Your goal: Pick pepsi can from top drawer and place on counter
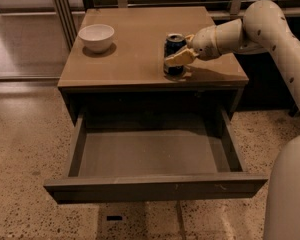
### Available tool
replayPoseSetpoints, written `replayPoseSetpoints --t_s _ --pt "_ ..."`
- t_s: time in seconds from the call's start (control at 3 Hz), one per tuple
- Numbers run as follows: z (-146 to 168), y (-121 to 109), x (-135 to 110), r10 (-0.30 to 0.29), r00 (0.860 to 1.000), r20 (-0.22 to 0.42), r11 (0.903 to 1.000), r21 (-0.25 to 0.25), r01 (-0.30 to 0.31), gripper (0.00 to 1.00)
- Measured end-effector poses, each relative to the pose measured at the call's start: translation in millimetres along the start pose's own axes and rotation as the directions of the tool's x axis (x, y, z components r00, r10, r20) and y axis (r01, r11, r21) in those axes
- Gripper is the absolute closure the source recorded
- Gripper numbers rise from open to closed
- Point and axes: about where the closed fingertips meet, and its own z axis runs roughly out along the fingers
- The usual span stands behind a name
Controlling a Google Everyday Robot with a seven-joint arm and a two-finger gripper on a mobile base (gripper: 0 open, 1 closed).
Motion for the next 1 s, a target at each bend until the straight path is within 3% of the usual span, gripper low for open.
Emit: replayPoseSetpoints --t_s 0.33,1.0 --pt "1.4 0.7 7.9 0.022 1.000 0.001 0.9998 -0.003 -0.022 1.00" --pt "1.5 0.7 7.9 0.022 1.000 0.001 0.9998 -0.003 -0.022 0.58"
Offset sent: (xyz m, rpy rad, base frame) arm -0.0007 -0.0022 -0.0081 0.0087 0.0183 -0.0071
